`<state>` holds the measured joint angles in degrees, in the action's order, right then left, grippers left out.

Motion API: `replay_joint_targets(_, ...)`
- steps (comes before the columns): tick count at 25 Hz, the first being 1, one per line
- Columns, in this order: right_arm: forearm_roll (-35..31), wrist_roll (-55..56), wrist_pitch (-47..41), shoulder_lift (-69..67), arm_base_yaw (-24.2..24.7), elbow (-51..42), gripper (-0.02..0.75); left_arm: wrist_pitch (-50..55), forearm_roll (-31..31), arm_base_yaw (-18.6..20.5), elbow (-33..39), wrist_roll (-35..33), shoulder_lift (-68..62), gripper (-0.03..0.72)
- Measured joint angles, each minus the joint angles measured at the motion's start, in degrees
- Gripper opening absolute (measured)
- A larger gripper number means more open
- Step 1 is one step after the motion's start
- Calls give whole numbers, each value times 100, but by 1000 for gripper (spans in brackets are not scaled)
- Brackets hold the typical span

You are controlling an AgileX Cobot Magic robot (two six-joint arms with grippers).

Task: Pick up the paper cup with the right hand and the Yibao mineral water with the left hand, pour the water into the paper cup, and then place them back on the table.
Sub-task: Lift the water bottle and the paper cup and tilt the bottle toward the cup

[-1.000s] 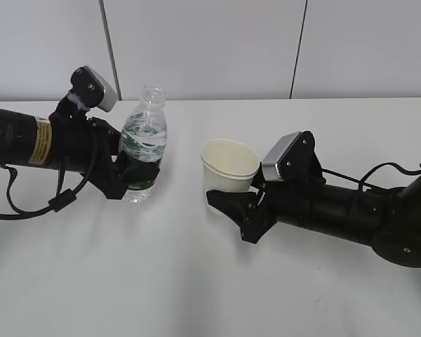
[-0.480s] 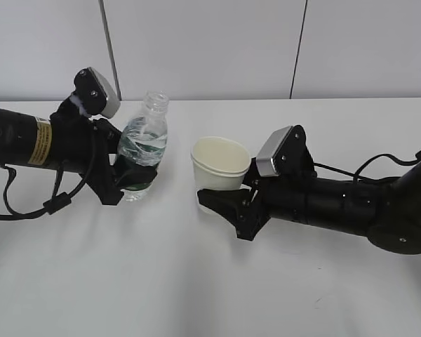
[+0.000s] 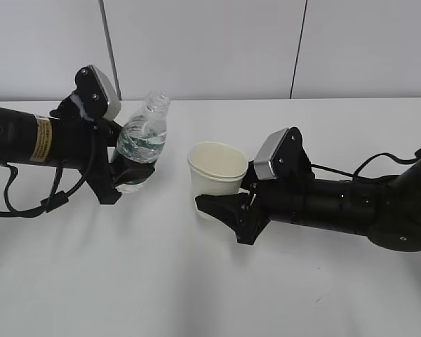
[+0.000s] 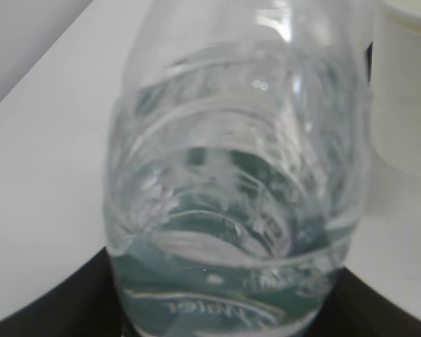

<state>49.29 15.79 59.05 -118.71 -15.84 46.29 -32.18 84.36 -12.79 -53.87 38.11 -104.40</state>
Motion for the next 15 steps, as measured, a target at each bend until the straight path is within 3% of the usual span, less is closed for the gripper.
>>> replay_joint_targets(15, 624, 419, -513, 0, 0, 431, 521, 10, -35, 0, -33, -676, 0, 412)
